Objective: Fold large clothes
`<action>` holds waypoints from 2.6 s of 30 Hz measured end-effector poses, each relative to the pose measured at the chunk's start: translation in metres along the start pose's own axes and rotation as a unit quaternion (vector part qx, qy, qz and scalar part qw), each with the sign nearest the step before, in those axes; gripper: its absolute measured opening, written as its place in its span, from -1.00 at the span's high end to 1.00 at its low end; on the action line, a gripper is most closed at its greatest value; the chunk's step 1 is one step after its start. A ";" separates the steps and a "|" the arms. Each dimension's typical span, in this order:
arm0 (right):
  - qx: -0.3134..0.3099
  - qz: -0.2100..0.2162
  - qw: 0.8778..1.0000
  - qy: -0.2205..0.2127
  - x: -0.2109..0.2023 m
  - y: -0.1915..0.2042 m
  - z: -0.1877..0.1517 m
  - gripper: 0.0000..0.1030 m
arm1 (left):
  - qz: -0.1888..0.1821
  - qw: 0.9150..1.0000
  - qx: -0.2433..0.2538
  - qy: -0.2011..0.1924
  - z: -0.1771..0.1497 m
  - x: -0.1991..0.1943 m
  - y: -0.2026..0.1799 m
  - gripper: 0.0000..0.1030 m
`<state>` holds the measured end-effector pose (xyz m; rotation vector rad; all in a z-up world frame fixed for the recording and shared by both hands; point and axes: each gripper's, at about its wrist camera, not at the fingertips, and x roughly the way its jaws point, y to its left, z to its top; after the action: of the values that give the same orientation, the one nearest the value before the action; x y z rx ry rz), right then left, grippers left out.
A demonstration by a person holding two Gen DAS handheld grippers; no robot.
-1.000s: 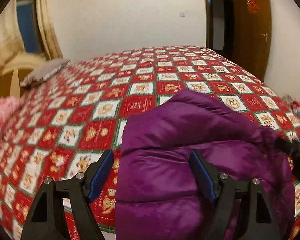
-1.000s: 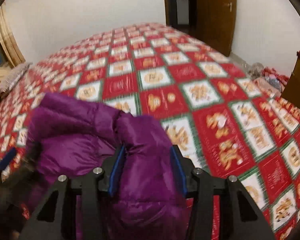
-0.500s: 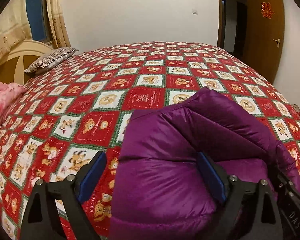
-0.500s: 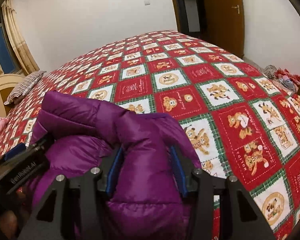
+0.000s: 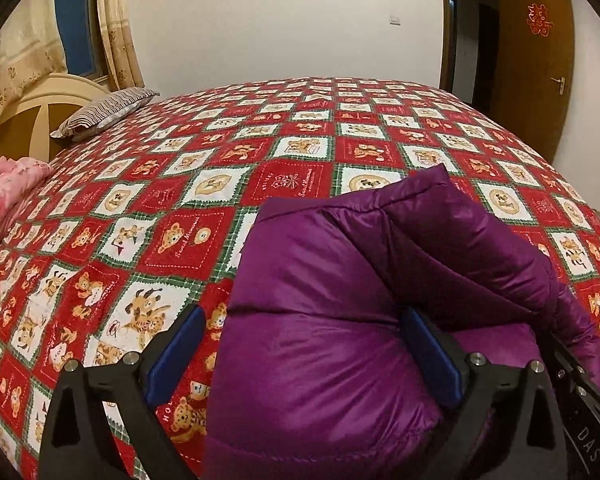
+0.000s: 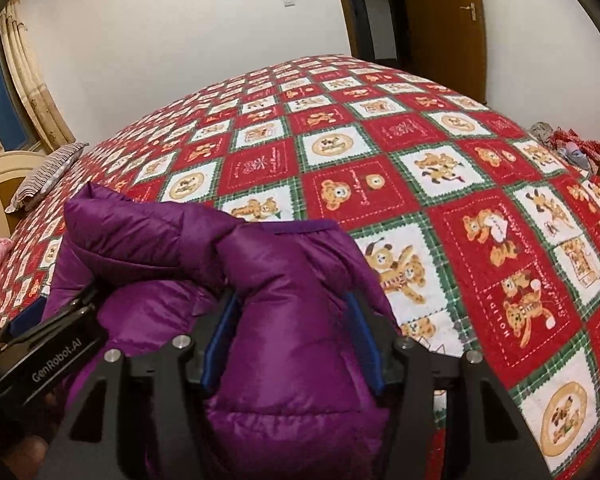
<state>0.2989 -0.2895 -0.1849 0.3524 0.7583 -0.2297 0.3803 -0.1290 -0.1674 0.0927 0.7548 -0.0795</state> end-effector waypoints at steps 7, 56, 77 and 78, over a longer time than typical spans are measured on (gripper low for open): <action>0.005 0.005 1.000 0.006 0.007 -0.003 -0.001 -0.13 | 0.001 1.000 0.000 0.006 -0.002 0.005 -0.001 -0.94; -0.004 -0.016 1.000 0.026 0.019 0.000 -0.005 -0.33 | 0.008 0.999 0.012 0.042 -0.007 0.022 -0.006 -0.98; -0.005 -0.018 0.999 0.026 0.021 0.000 -0.006 -0.37 | 0.014 0.999 0.015 0.040 -0.008 0.024 -0.006 -0.98; -0.005 -0.019 0.999 0.026 0.021 0.001 -0.006 -0.37 | 0.014 0.999 0.016 0.040 -0.008 0.024 -0.007 -0.98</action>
<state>0.3106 -0.2876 -0.2035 0.3353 0.8173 -0.2525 0.3917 -0.1356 -0.1894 0.1372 0.8325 -0.0609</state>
